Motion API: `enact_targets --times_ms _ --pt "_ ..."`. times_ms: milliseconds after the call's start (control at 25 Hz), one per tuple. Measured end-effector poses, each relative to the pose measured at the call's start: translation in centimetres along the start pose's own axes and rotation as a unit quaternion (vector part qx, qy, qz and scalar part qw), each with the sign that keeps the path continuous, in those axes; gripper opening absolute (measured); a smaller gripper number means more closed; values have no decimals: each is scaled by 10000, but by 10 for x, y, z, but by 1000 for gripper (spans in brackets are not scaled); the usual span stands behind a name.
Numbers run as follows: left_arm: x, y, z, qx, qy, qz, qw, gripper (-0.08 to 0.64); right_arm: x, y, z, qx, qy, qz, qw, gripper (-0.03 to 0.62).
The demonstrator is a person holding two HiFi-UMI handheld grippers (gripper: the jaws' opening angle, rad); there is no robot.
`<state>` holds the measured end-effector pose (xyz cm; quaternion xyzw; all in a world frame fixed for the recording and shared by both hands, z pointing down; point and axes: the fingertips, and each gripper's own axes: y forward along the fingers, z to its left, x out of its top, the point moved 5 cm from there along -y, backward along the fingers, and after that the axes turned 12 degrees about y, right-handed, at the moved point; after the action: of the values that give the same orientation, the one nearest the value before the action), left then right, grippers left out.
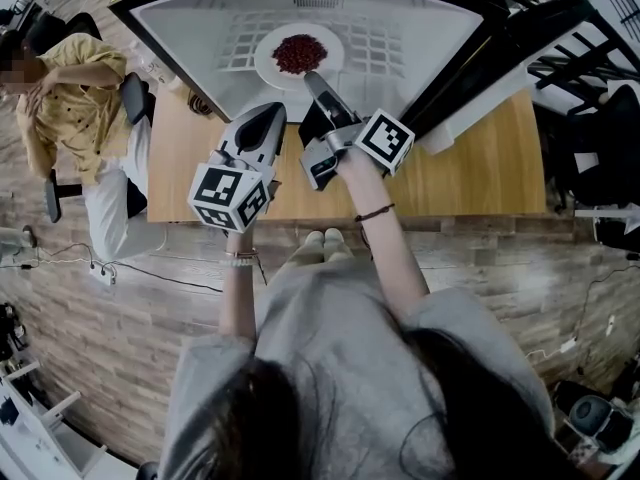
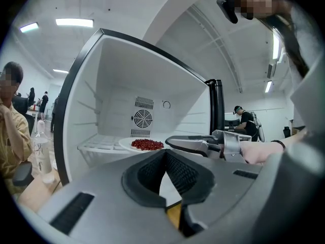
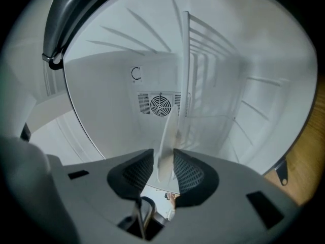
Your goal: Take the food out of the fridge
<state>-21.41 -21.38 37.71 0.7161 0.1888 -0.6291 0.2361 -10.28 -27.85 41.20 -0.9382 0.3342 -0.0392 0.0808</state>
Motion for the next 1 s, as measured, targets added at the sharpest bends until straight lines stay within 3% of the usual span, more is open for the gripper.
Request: enact_targets --times_ms 600,1000 --pt "2 0 4 3 3 14 10000 8 3 1 -4 225 783 -198 9965 81" --pt "3 0 5 -1 8 -49 10000 8 3 -2 -2 334 761 -90 9965 80"
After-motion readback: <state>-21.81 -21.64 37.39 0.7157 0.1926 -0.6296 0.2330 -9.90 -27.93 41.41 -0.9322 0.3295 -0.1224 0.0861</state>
